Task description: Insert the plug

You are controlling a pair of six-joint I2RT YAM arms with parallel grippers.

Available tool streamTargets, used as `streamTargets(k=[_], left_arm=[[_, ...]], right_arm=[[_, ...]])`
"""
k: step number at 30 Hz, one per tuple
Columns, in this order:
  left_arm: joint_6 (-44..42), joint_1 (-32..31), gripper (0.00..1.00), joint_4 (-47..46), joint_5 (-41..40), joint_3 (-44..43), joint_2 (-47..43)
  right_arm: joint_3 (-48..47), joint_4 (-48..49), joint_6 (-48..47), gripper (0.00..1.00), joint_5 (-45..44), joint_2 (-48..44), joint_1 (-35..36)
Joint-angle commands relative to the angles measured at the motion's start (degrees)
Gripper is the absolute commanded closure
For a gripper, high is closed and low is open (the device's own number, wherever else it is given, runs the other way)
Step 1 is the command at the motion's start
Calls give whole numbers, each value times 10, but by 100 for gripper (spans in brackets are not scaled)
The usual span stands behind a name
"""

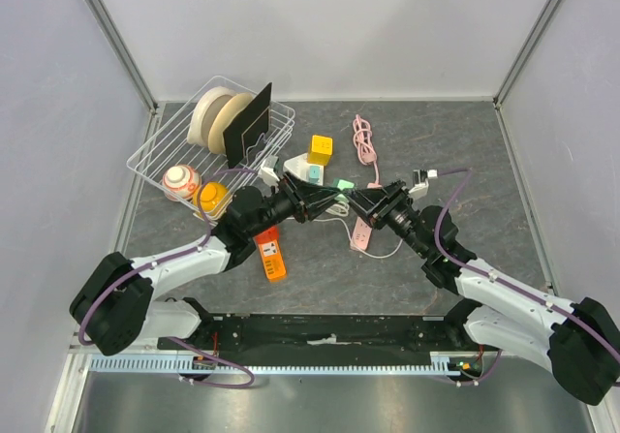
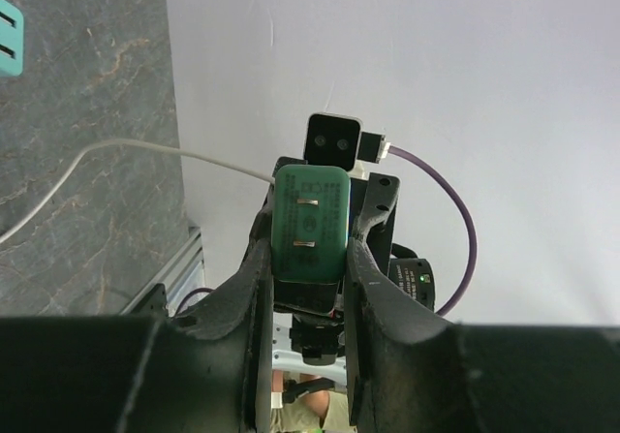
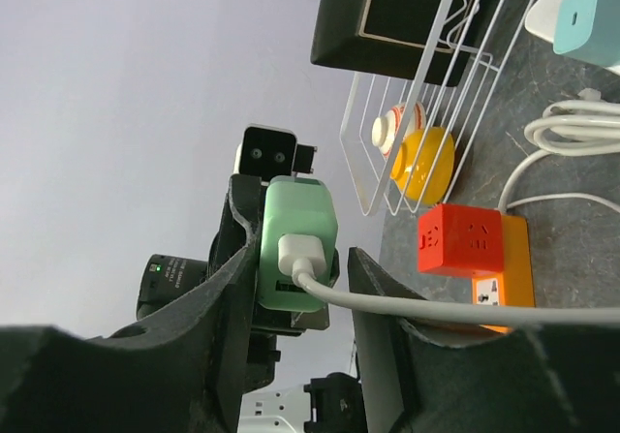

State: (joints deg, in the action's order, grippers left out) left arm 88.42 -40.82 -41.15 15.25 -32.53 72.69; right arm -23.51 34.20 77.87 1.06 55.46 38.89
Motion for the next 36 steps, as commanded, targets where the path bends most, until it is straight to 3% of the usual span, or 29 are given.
streamTargets(k=[1, 12, 15, 17, 19, 23, 24, 27, 30, 36], left_arm=[[36, -18, 98, -53, 29, 13, -7], [32, -34, 98, -61, 29, 9, 8], [32, -34, 98, -63, 29, 6, 14], [27, -34, 96, -63, 29, 5, 18], [19, -33, 88, -61, 29, 5, 18], [-8, -34, 63, -29, 29, 1, 14], [-16, -33, 48, -18, 29, 1, 11], [-61, -33, 22, 55, 23, -2, -10], [-120, -33, 13, 147, 1, -3, -44], [-230, -33, 14, 295, -75, 10, -134]], right_arm=[[17, 78, -5, 51, -48, -9, -1], [2, 93, -27, 59, -27, 8, -1], [-3, 88, -33, 68, -12, 10, -1], [-6, 75, -43, 85, -12, 5, -1], [-6, 62, -49, 100, 6, -1, -2], [-21, 1, -95, 100, 6, -22, -4], [-26, -15, -106, 100, 3, -28, -4], [-63, -107, -162, 100, -6, -47, -10], [-123, -231, -233, 100, -21, -52, -11], [-257, -499, -357, 100, -57, 16, -11]])
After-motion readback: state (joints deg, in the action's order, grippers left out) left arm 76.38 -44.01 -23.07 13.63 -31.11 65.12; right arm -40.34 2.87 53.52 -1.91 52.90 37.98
